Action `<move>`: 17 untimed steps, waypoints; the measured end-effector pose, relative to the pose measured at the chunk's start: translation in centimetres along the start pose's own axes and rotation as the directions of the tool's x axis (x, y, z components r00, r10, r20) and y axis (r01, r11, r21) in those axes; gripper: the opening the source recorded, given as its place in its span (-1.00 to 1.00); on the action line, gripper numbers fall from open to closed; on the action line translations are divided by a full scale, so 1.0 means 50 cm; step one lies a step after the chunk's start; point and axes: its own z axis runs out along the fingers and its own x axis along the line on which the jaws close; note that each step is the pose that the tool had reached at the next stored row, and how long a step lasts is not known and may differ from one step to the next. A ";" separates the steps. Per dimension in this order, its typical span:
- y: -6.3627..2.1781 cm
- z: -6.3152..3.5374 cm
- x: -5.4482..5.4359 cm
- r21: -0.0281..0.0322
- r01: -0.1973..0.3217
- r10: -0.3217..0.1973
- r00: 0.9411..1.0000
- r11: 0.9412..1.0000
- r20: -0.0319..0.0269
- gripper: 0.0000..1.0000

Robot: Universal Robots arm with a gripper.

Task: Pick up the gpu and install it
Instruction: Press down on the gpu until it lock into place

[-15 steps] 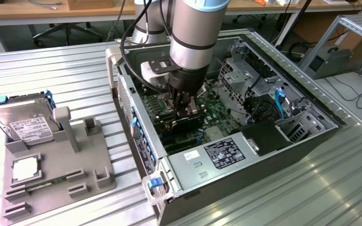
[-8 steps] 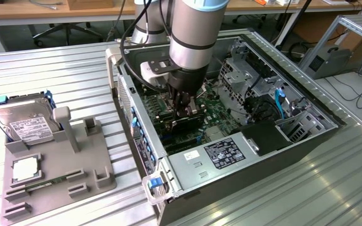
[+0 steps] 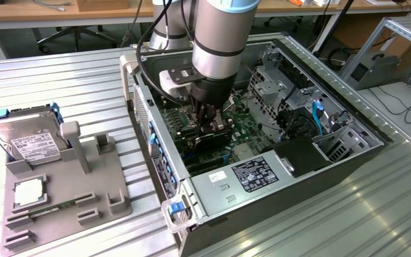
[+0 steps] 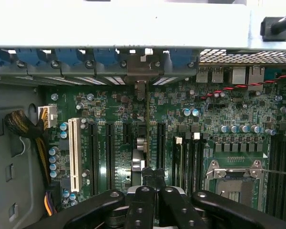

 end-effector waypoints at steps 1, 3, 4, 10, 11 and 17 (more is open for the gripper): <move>0.000 0.000 0.000 0.000 0.000 0.000 1.000 1.000 0.000 -0.79; 0.000 0.001 0.000 0.000 0.000 0.000 1.000 1.000 0.000 -0.79; 0.001 0.001 0.000 0.000 0.000 0.000 1.000 1.000 0.000 -0.79; 0.001 -0.001 0.000 0.000 0.000 0.000 1.000 1.000 0.001 -0.79; 0.000 -0.003 0.000 0.000 0.000 0.000 1.000 1.000 0.001 -0.79; 0.000 -0.021 -0.001 0.000 0.000 0.000 1.000 1.000 0.000 -0.79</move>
